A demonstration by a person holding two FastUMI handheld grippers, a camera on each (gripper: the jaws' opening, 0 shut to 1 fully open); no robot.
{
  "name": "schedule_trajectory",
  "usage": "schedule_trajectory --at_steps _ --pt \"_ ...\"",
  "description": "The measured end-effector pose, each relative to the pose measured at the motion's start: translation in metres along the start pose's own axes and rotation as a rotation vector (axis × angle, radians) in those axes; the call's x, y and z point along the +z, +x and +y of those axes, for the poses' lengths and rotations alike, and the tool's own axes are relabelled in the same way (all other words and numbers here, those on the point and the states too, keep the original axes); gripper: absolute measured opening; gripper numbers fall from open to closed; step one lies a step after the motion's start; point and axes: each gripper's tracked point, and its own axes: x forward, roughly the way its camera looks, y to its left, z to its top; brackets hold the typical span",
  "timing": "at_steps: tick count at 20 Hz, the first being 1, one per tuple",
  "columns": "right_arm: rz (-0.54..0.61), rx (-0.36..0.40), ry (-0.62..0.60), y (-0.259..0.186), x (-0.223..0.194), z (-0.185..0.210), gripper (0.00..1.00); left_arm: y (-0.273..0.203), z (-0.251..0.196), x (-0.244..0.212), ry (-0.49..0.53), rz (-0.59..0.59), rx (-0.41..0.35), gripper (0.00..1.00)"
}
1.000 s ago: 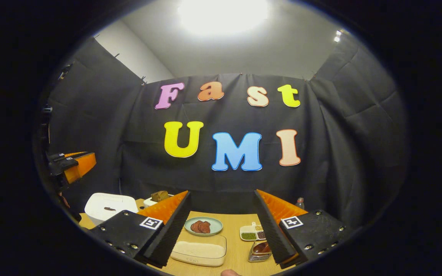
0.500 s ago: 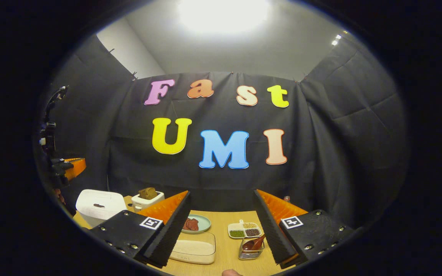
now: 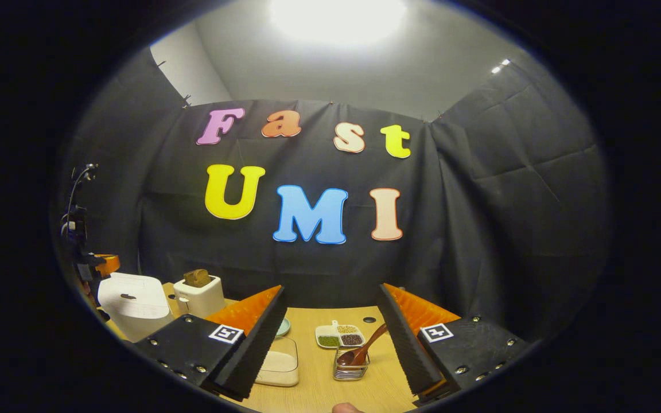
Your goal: Close the left gripper, press the button to open the rice cooker; take a wooden spoon from the chopstick holder with the right hand, scoop a spoonful of rice and pour it into the rice cooker, then put the wooden spoon back into the chopstick holder.
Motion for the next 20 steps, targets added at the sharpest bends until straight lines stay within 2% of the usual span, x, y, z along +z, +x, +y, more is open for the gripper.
schedule_trajectory --at_steps 4,9,12,13,16,20 --pt "0.012 -0.013 -0.011 -0.004 -0.003 -0.001 0.96 0.000 0.018 -0.043 -0.009 0.108 0.013 0.08" --pt "0.022 -0.025 -0.013 -0.008 -0.006 -0.004 0.96 0.009 0.021 -0.088 0.003 0.231 0.013 0.11" --pt "0.030 -0.030 -0.014 -0.009 -0.010 -0.007 0.96 0.008 0.019 -0.088 0.021 0.236 -0.001 0.09" --pt "0.033 -0.031 -0.013 -0.009 -0.011 -0.008 0.96 0.008 0.020 -0.084 0.018 0.224 -0.004 0.11" --pt "0.038 -0.031 -0.009 -0.012 -0.011 -0.011 0.96 0.002 0.021 -0.096 -0.035 0.252 -0.009 0.09" --pt "0.029 -0.015 -0.016 -0.011 -0.009 -0.013 0.96 0.003 0.021 -0.092 -0.045 0.237 -0.007 0.09"
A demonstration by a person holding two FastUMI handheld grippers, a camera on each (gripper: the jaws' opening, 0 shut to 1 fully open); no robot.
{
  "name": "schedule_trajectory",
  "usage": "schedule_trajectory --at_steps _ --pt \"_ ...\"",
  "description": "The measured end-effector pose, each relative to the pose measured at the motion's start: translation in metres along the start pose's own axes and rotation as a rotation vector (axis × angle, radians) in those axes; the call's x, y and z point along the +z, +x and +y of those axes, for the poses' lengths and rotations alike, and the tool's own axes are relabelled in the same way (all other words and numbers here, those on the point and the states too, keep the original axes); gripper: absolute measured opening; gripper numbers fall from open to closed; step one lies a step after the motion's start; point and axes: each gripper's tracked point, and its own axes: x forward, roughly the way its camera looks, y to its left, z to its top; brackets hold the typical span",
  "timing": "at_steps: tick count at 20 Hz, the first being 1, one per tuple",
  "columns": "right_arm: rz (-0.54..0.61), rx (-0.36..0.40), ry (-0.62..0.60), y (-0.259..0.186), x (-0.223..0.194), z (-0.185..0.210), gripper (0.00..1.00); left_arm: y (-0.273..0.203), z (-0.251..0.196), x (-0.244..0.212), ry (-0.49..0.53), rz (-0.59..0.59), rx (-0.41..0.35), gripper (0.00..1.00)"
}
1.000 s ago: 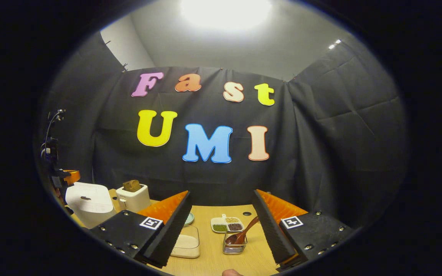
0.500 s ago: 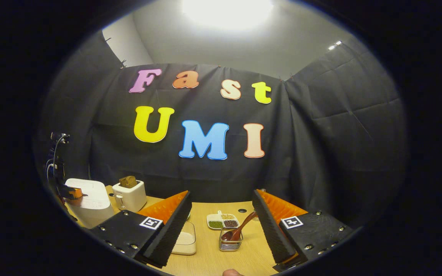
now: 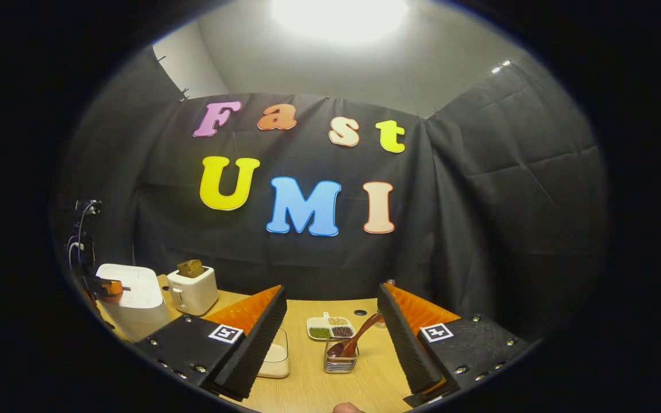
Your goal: Close the left gripper, press the button to open the rice cooker; take a wooden spoon from the chopstick holder with the right hand, scoop a spoonful of rice and pour it into the rice cooker, then put the wooden spoon back into the chopstick holder.
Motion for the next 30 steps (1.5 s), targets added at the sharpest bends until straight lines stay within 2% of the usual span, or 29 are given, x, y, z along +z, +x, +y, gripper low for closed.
schedule_trajectory --at_steps 4,8,9,11,12,17,19,20,24,30 --pt "-0.006 0.020 0.012 0.006 0.002 -0.006 0.96 -0.005 0.000 0.016 0.027 -0.038 0.044 0.08" --pt "-0.014 0.034 0.023 0.016 0.003 -0.014 0.96 -0.020 0.002 0.072 0.087 -0.161 0.096 0.10" --pt "-0.014 0.038 0.029 0.017 0.003 -0.017 0.96 -0.023 0.002 0.085 0.092 -0.184 0.106 0.08" --pt "-0.008 0.046 0.035 0.022 0.000 -0.021 0.96 -0.030 0.002 0.113 0.092 -0.237 0.125 0.10" --pt "-0.005 0.050 0.039 0.025 -0.002 -0.023 0.96 -0.035 0.001 0.126 0.088 -0.263 0.132 0.06" --pt "0.016 0.066 0.054 0.040 -0.010 -0.036 0.96 -0.071 -0.021 0.160 0.063 -0.362 0.121 0.11" --pt "0.020 0.074 0.060 0.049 -0.012 -0.040 0.96 -0.089 -0.040 0.172 0.055 -0.407 0.088 0.11" --pt "0.025 0.076 0.062 0.054 -0.014 -0.043 0.96 -0.098 -0.052 0.176 0.056 -0.427 0.065 0.28" --pt "0.038 0.089 0.071 0.077 -0.020 -0.054 0.97 -0.128 -0.075 0.190 0.081 -0.500 0.073 0.98" --pt "0.095 0.097 0.107 0.121 -0.046 -0.071 0.96 -0.157 -0.101 0.178 0.122 -0.515 0.075 0.99"
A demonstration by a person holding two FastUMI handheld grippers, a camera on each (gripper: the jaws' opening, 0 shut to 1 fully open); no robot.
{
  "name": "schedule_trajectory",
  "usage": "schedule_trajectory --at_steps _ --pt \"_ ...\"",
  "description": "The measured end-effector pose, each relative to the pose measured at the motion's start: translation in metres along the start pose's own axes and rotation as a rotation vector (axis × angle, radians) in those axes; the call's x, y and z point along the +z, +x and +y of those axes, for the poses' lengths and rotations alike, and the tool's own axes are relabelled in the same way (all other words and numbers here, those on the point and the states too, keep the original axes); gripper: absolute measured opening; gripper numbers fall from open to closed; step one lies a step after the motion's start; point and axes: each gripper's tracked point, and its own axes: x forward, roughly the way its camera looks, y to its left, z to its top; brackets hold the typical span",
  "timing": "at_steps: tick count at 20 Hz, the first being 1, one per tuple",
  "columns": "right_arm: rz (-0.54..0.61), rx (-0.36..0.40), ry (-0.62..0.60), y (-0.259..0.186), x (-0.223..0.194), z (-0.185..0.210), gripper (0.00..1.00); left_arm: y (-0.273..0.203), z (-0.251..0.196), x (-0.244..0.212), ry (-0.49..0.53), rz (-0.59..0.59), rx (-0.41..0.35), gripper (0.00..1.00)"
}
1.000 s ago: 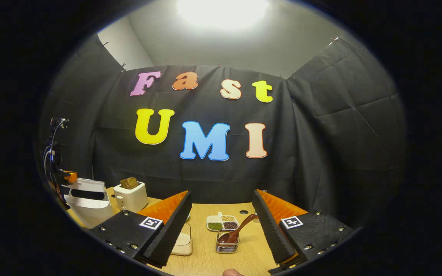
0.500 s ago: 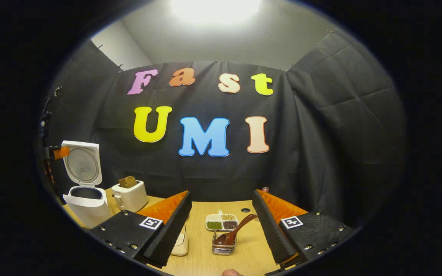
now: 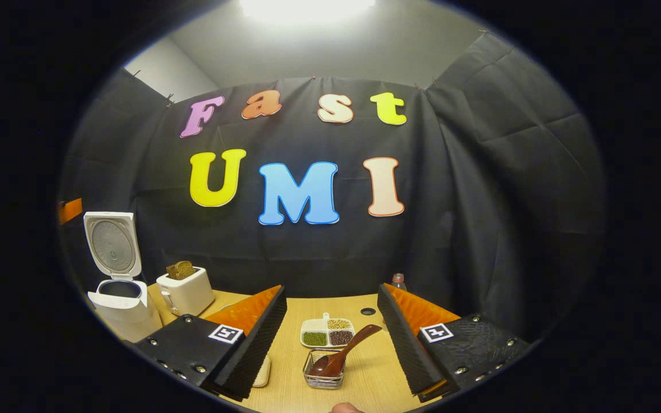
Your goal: Close the left gripper, press the button to open the rice cooker; take a wooden spoon from the chopstick holder with the right hand, scoop a spoonful of rice and pour it into the rice cooker, then put the wooden spoon back into the chopstick holder.
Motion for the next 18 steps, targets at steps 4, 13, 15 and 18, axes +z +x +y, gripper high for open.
schedule_trajectory --at_steps 4,13,15,18 --pt "0.074 -0.023 0.055 0.032 -0.024 -0.021 0.97 -0.014 -0.013 -0.006 0.017 0.024 -0.005 0.98" --pt "0.256 -0.035 0.132 0.084 -0.097 -0.045 0.97 -0.045 -0.014 -0.007 0.030 0.054 0.030 0.97" --pt "0.316 -0.039 0.165 0.091 -0.120 -0.048 0.97 -0.051 -0.014 -0.007 0.030 0.056 0.040 0.97" --pt "0.393 -0.048 0.202 0.100 -0.152 -0.052 0.97 -0.060 -0.015 -0.007 0.048 0.058 0.051 0.95"
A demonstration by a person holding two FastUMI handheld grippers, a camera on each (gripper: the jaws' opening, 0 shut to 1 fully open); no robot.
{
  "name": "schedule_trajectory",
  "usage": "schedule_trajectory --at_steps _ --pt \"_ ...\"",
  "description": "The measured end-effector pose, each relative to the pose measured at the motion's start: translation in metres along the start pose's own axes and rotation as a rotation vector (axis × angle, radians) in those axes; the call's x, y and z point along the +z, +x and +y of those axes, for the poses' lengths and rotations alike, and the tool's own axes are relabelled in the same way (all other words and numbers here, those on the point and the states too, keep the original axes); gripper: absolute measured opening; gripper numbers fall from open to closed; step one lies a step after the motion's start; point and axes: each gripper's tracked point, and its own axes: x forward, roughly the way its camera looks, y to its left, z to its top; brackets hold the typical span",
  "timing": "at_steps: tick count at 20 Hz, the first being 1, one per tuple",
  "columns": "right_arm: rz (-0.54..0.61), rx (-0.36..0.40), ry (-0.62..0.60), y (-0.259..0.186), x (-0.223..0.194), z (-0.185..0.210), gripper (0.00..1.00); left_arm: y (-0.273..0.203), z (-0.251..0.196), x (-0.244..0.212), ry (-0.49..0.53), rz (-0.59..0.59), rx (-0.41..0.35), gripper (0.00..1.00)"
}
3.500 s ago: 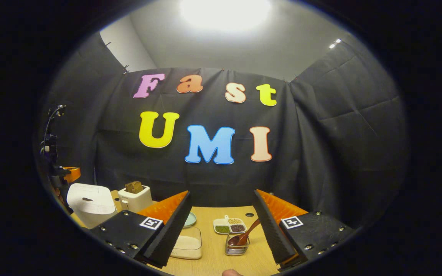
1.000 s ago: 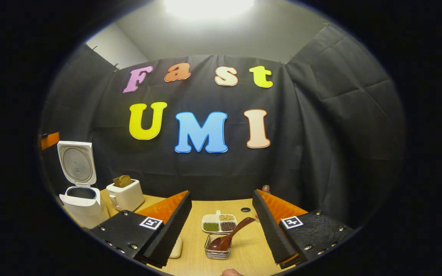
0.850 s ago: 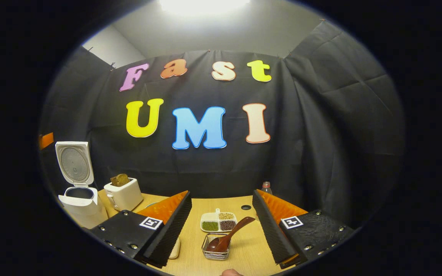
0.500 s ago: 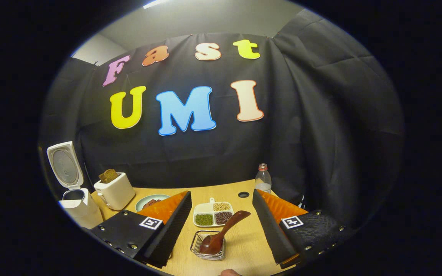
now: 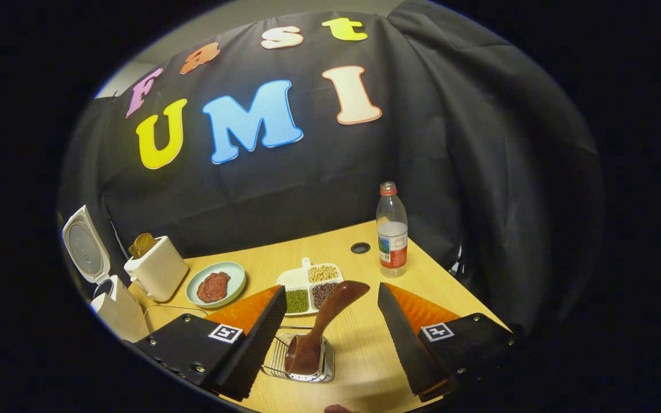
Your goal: Close the left gripper, press the button to open the rice cooker; take a wooden spoon from the chopstick holder with the right hand, scoop a spoonful of rice and pour it into the rice cooker, then put the wooden spoon back into the chopstick holder.
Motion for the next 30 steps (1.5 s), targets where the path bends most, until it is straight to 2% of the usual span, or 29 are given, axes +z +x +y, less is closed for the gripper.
schedule_trajectory --at_steps 2,5,8,11,12,13,14,15,18,22,26,29,30 --pt "0.044 0.007 0.046 0.010 -0.012 -0.001 0.98 -0.004 0.002 -0.002 0.009 0.008 0.009 0.97" --pt "0.099 0.018 0.110 0.017 -0.024 -0.001 0.97 -0.011 0.011 -0.004 0.010 0.015 0.035 0.95" --pt "0.139 0.022 0.138 0.029 -0.029 0.002 0.69 -0.015 0.018 -0.007 -0.011 0.028 0.056 0.95" --pt "0.170 0.046 0.161 0.034 -0.036 0.009 0.63 -0.016 0.026 -0.012 -0.030 0.041 0.072 0.99" --pt "0.173 0.044 0.165 0.035 -0.035 0.012 0.35 -0.016 0.026 -0.016 -0.035 0.047 0.075 1.00" --pt "0.179 0.065 0.173 0.034 -0.036 0.016 0.27 -0.016 0.028 -0.017 -0.041 0.052 0.079 1.00" --pt "0.176 0.057 0.186 0.032 -0.034 0.015 0.25 -0.016 0.030 -0.018 -0.048 0.054 0.082 0.98" --pt "0.181 0.076 0.194 0.032 -0.034 0.021 0.14 -0.015 0.031 -0.019 -0.052 0.057 0.081 0.98" --pt "0.173 0.094 0.142 0.024 -0.029 0.028 0.13 -0.014 0.035 -0.022 -0.049 0.063 0.079 0.98" --pt "0.101 0.091 0.092 0.008 -0.001 0.037 0.13 -0.013 0.037 -0.021 -0.058 0.055 0.066 0.95" --pt "0.015 0.079 0.046 -0.008 0.031 0.046 0.13 -0.010 0.042 -0.028 -0.060 0.063 0.048 0.98" --pt "-0.037 0.082 0.017 -0.020 0.046 0.057 0.13 -0.009 0.046 -0.029 -0.076 0.065 0.033 0.95" --pt "-0.050 0.087 0.015 -0.024 0.051 0.062 0.13 -0.009 0.049 -0.029 -0.075 0.061 0.030 0.98"
